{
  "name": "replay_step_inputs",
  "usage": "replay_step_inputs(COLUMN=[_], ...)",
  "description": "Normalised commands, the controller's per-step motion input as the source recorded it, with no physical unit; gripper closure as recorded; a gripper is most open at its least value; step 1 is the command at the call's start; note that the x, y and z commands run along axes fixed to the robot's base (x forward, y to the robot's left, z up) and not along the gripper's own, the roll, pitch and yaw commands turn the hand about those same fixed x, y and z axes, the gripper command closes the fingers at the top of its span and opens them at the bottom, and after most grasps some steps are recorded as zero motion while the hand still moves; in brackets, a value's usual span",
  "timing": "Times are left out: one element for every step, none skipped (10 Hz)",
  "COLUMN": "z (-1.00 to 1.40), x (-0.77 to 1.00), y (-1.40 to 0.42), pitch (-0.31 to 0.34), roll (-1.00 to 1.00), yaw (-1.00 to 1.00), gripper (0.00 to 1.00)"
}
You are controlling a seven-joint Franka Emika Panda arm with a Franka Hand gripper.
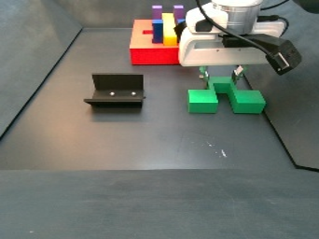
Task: Pick up the green object. Move up. Place the green object on the fixture. Regrasp the green object. Move to above the board. Insert the green object.
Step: Pick up the green object, then move up, then place the green object on the fixture.
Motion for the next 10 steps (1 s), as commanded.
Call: replay_step_inputs(z=[0.00,0.00,0.00,0.00,0.00,0.83,0.79,0.58,0.39,0.00], x=[0.00,0.00,0.00,0.00,0.00,0.00,0.00,-0.01,0.00,0.08], y=[0.00,0.00,0.00,0.00,0.00,0.00,0.00,0.00,0.00,0.00], pitch=[0.000,0.000,0.000,0.000,0.000,0.000,0.018,0.060,0.057,0.000], roll=[0.00,0.00,0.00,0.00,0.00,0.00,0.00,-0.01,-0.01,0.00], yaw=[0.00,0.00,0.00,0.00,0.00,0.00,0.00,0.00,0.00,0.00], gripper=[1.00,1.00,1.00,1.00,1.00,1.00,1.00,1.00,1.00,1.00])
